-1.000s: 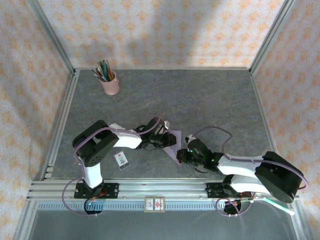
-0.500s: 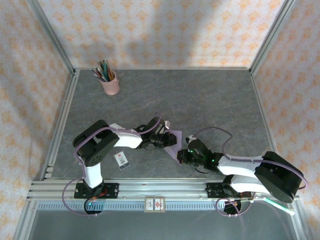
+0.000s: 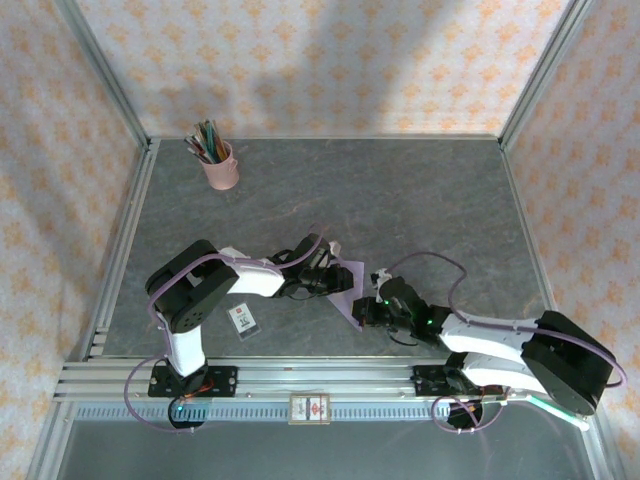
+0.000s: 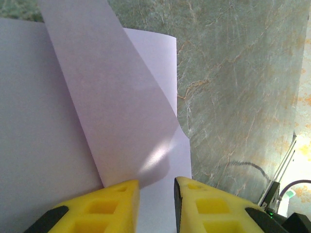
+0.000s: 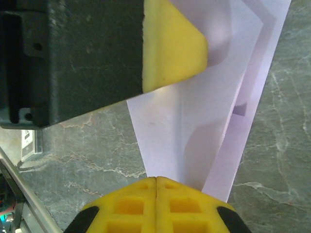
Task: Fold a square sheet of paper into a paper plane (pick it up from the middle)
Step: Fourth fold the wing at the center of the table.
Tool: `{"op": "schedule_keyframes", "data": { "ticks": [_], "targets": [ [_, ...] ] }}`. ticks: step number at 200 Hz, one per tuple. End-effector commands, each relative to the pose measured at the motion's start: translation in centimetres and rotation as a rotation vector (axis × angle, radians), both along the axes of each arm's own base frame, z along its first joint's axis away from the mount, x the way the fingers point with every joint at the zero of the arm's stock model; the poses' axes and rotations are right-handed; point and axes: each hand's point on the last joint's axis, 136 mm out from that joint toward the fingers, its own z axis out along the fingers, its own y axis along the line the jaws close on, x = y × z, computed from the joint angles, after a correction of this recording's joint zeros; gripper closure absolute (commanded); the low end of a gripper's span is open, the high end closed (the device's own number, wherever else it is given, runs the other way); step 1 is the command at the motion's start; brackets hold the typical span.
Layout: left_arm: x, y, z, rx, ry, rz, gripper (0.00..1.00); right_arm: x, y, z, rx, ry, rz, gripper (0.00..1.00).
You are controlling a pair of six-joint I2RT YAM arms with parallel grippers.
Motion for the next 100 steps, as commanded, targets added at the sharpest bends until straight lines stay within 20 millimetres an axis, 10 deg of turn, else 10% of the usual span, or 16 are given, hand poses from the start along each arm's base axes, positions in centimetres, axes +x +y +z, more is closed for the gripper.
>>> {"op": "schedule_keyframes", "data": {
  "ticks": [1, 60, 100],
  "targets": [
    [-0.5, 1.4, -2.5, 0.102, 0.022, 0.012, 0.71, -0.8, -0.4, -1.2, -0.012, 0.02, 0.014, 0.95],
    [-0.5, 1.4, -2.7, 0.105, 0.024, 0.013, 0.71, -1.8, -1.6, -3.3, -0.054, 0.065, 0.001, 0.96],
    [-0.5, 1.5, -2.8, 0.108, 0.026, 0.014, 0.71, -1.0, -0.9, -1.2, -0.023, 0.02, 0.004, 0.96]
  ]
}}
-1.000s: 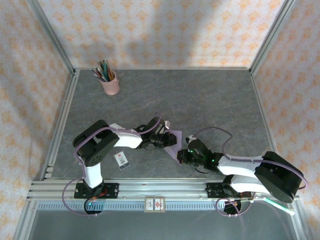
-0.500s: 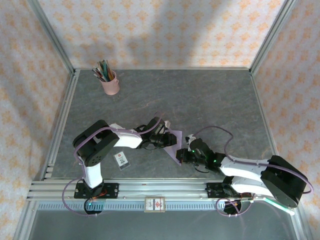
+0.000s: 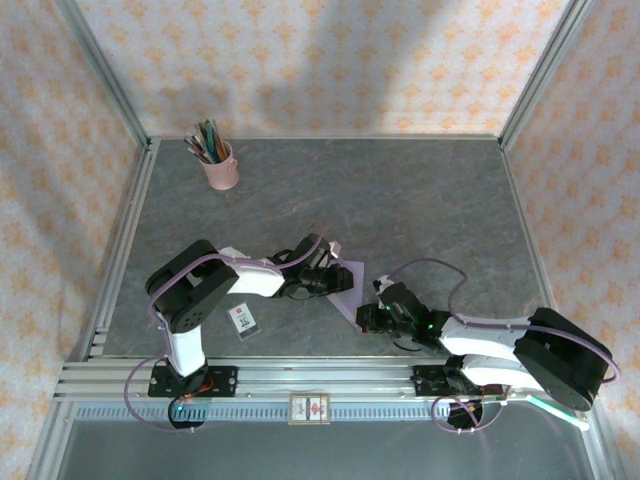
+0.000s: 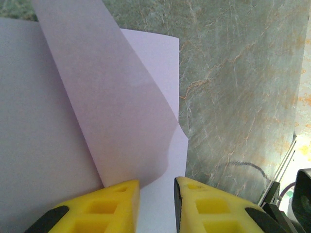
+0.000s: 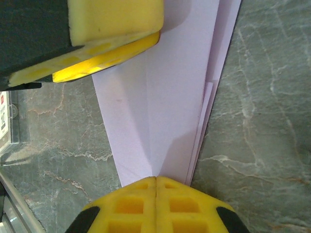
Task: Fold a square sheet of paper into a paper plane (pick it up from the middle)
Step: Fourth fold the wing at the center of the table.
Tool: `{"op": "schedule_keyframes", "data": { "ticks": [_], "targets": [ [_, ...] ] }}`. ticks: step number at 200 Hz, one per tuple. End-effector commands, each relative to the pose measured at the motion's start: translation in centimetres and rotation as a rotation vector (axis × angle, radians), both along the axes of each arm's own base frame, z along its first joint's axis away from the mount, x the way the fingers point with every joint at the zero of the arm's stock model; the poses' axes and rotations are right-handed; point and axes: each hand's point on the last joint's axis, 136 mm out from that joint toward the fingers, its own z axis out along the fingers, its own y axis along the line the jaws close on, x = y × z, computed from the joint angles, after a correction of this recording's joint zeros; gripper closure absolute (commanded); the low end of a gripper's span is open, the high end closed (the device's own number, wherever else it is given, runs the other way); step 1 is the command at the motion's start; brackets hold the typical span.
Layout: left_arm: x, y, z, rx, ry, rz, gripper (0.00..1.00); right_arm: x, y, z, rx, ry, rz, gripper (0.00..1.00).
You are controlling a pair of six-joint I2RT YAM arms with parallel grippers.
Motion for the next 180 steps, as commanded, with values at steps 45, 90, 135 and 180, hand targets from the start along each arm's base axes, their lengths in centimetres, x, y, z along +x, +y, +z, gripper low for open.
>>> {"op": "schedule_keyframes", "data": {
  "ticks": [45, 90, 135, 180],
  "targets": [
    [-0.5, 1.5, -2.7, 0.107, 0.023, 0.014, 0.71, 0.0, 0.8, 2.1, 0.045, -0.028, 0.026, 0.96],
    [-0.5, 1.5, -2.8, 0.109, 0.024, 0.014, 0.71, -0.9, 0.8, 1.2, 0.032, -0.004, 0.042, 0.96],
    [-0.5, 1.5, -2.8, 0.109, 0.025, 0.013, 0.71, -1.1, -0.8, -0.8, -0.04, 0.019, 0.0, 0.97],
    [-0.4, 1.4, -2.8, 0.11, 0.026, 0.014, 0.71, -1.1, -1.5, -1.7, -0.086, 0.028, -0.012, 0.99]
  ]
}}
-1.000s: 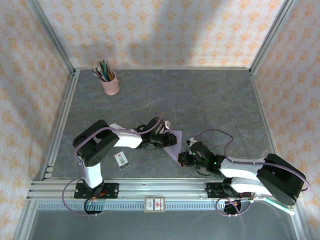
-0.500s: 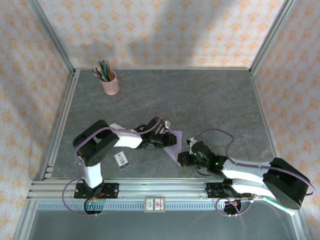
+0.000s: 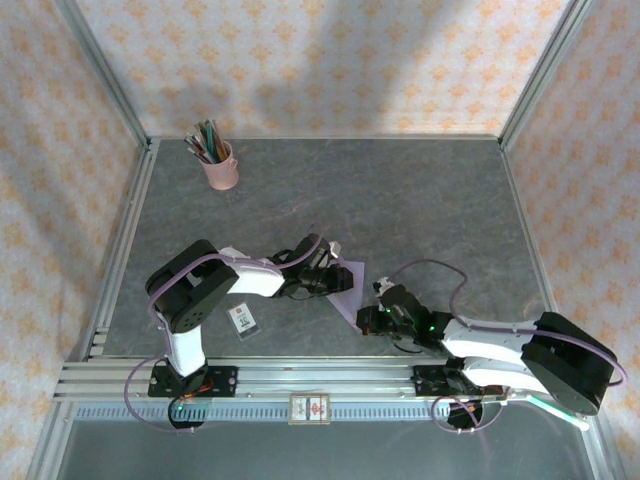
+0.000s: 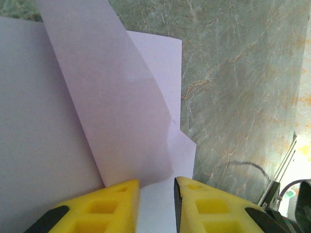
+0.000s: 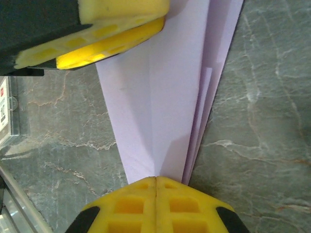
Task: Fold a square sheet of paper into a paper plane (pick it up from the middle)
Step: Fourth fold the wing at the center of the table.
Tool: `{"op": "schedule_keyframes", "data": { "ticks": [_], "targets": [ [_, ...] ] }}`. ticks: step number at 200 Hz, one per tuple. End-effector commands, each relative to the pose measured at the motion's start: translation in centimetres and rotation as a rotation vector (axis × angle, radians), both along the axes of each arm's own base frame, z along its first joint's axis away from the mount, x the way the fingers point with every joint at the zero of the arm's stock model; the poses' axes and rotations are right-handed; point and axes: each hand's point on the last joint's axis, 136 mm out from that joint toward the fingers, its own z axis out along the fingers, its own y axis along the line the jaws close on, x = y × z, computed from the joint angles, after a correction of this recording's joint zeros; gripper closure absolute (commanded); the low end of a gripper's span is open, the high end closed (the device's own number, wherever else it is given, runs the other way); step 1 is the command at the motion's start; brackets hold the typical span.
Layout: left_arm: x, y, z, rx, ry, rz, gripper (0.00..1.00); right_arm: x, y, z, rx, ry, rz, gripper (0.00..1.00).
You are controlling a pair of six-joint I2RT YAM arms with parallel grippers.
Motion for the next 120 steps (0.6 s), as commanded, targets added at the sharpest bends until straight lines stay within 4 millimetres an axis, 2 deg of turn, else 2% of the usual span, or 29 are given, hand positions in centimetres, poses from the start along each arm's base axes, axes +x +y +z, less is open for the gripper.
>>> {"op": "schedule_keyframes", "data": {
  "ticks": [1, 26, 49, 93, 120],
  "targets": [
    [-0.4, 1.4, -2.7, 0.108, 0.024, 0.014, 0.71, -0.5, -1.4, -1.7, -0.072, 0.026, -0.021, 0.99],
    [-0.4, 1.5, -2.8, 0.11, 0.024, 0.014, 0.71, -0.7, -1.3, -2.0, -0.078, 0.039, -0.009, 0.99],
    [-0.5, 1.4, -2.8, 0.108, 0.025, 0.013, 0.71, -0.6, -1.0, -1.5, -0.074, 0.03, -0.001, 0.99],
    [-0.5, 1.4, -2.7, 0.106, 0.023, 0.012, 0.71, 0.4, 0.1, 1.4, -0.009, -0.027, -0.001, 0.96],
    [-0.5, 1.5, -2.7, 0.107, 0.023, 0.011, 0.71, 0.3, 0.5, 2.5, 0.029, -0.04, 0.01, 0.95]
  ]
}}
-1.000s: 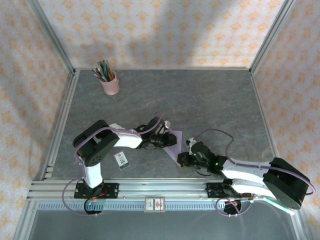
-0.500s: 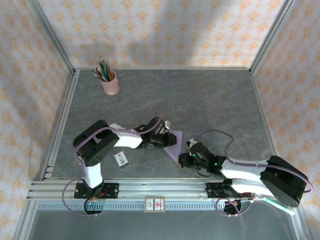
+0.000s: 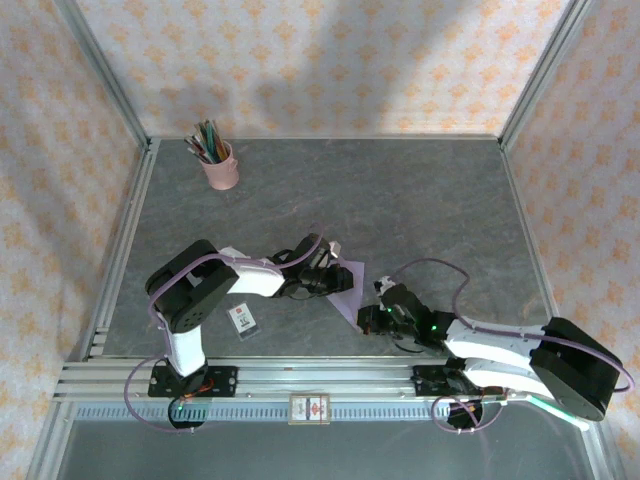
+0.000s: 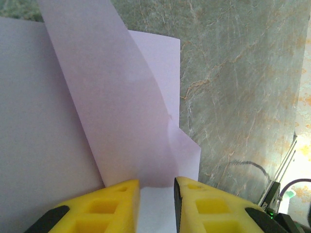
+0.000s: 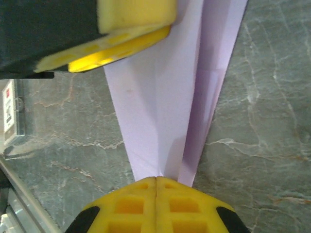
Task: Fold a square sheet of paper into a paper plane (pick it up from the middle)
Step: Fourth fold the wing at the center of the table.
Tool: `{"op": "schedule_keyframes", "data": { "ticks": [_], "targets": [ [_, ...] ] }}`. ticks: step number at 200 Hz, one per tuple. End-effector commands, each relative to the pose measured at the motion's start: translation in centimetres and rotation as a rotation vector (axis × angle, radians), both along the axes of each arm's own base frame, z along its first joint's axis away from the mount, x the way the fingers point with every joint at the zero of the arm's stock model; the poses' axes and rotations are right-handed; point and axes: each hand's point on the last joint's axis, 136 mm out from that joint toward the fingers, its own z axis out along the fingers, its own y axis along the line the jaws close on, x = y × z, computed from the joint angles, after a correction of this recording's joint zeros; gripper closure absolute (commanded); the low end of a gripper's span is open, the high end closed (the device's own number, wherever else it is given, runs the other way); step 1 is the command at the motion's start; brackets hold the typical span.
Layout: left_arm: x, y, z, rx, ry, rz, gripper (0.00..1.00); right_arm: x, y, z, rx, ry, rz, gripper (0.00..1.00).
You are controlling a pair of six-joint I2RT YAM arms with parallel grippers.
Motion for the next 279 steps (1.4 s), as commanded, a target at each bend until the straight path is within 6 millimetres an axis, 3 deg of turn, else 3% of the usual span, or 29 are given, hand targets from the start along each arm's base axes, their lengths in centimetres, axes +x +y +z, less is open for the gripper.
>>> {"op": "schedule_keyframes", "data": {
  "ticks": [1, 86, 159, 279],
  "targets": [
    [-0.5, 1.5, -2.7, 0.106, 0.023, 0.01, 0.71, 0.3, 0.6, 1.4, 0.02, -0.029, 0.012, 0.95],
    [-0.5, 1.4, -2.8, 0.106, 0.024, 0.012, 0.71, -0.3, 2.1, 3.6, 0.085, -0.07, 0.101, 0.95],
    [-0.6, 1.5, -2.8, 0.108, 0.024, 0.01, 0.71, -0.4, 1.0, 0.1, -0.048, 0.002, 0.074, 0.97],
    [-0.6, 1.6, -3.1, 0.113, 0.028, 0.015, 0.71, -1.8, -0.5, -2.9, -0.091, 0.08, 0.06, 0.99]
  ]
}}
